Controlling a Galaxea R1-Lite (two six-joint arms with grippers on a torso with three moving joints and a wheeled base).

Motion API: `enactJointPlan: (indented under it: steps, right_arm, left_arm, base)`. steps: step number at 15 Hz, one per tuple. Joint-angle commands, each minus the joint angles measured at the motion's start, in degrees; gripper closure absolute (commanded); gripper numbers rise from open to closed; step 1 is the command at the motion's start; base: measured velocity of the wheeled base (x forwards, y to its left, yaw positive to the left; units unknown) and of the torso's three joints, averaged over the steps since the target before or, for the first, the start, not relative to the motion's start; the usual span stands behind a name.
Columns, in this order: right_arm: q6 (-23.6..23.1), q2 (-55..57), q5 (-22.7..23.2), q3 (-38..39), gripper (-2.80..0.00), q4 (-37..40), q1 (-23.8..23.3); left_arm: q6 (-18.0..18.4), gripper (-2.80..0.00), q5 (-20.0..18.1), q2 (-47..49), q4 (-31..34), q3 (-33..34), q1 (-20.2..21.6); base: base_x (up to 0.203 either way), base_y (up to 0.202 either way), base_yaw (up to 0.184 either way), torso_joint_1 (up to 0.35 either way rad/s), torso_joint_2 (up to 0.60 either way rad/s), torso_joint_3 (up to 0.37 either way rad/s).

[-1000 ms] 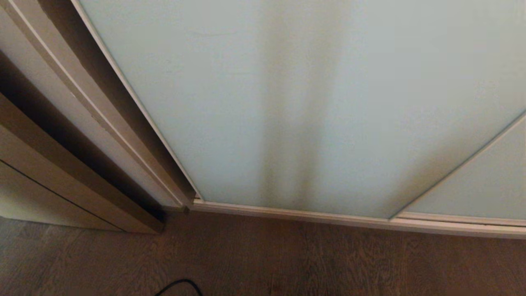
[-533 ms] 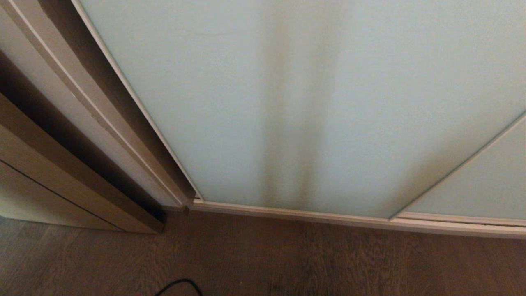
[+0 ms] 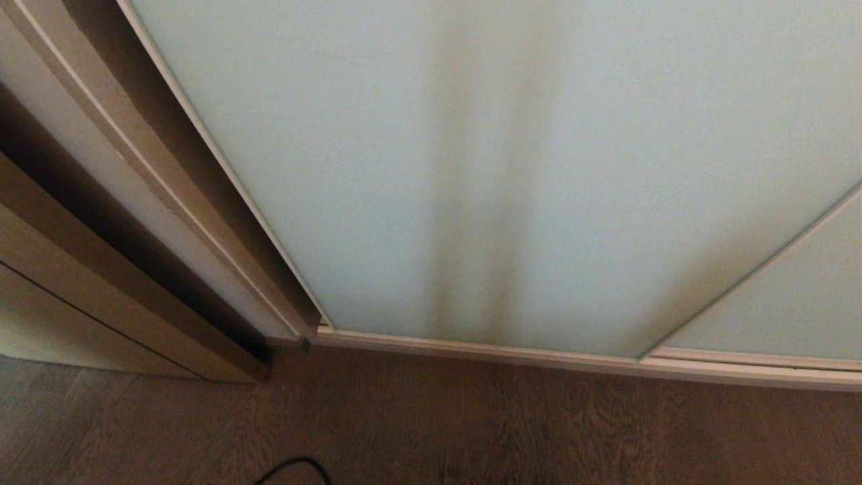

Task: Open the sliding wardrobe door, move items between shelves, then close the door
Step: Open the door

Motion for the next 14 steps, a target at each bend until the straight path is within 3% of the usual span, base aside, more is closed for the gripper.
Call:
enactJointPlan:
  steps: [1, 4, 7, 10, 14]
  right_arm:
    - [0.0, -0.2, 0.0, 0.0, 0.00, 0.0, 0.0]
    - [0.0, -0.2, 0.0, 0.0, 0.00, 0.0, 0.0]
    - [0.0, -0.2, 0.0, 0.0, 0.00, 0.0, 0.0]
    - [0.1, -0.2, 0.0, 0.0, 0.00, 0.0, 0.0]
    - [0.0, -0.2, 0.0, 0.0, 0.00, 0.0, 0.0]
  left_arm:
    - [0.0, 0.00, 3.3, 13.3, -11.6, -5.1, 0.0]
    - [0.3, 0.00, 6.9, 24.7, -32.3, -8.5, 0.1]
    - [0.0, 0.00, 7.8, 32.3, -39.6, -9.9, 0.1]
    - [-0.1, 0.00, 7.9, 40.3, -51.5, -10.5, 0.1]
    - [-1.1, 0.00, 7.4, 48.1, -54.2, -12.2, 0.0]
  base:
    - [0.000, 0.000, 0.000, 0.000, 0.00, 0.000]
    - [0.000, 0.000, 0.000, 0.000, 0.00, 0.000]
    - [0.000, 0.000, 0.000, 0.000, 0.00, 0.000]
    - [0.000, 0.000, 0.000, 0.000, 0.00, 0.000]
    - [0.000, 0.000, 0.000, 0.000, 0.00, 0.000]
